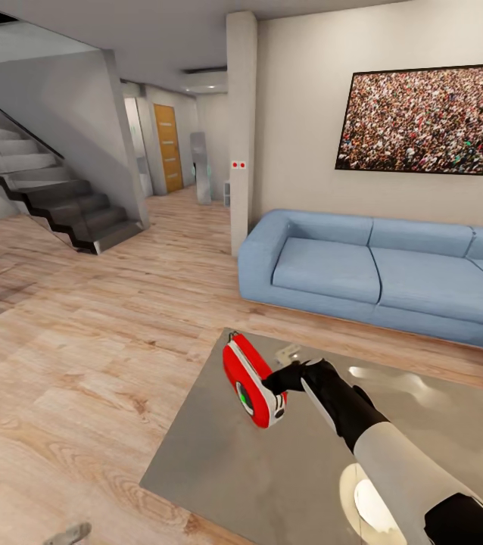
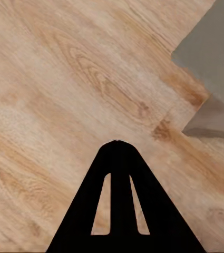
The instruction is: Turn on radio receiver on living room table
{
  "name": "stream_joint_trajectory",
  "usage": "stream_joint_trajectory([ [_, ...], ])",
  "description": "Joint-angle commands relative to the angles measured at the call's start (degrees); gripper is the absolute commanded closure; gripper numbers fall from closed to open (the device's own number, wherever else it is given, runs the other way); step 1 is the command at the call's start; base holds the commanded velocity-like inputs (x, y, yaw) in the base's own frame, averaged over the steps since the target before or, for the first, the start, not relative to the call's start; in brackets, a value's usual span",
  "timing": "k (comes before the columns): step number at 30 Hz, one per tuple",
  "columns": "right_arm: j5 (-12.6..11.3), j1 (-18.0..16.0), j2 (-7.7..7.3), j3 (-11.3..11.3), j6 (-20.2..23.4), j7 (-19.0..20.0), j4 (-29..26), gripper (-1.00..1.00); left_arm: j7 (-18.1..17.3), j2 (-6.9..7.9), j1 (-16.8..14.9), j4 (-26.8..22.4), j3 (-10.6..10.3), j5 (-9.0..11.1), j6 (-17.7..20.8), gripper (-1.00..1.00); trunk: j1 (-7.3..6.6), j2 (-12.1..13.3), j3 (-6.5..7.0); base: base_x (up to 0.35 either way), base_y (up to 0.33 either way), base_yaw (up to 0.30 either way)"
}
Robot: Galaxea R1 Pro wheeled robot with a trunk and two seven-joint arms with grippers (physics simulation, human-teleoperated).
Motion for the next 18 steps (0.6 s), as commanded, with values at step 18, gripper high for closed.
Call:
stream_joint_trajectory([
  [18, -0.57, -0.01, 0.35, -0.18, -0.32, -0.05, 11.57, 1.0, -0.36, 1.24, 0.01, 10.78, 1.18, 0.61, -5.96, 1.0, 0.0, 0.0, 0.01, 0.0, 0.0, 0.0],
])
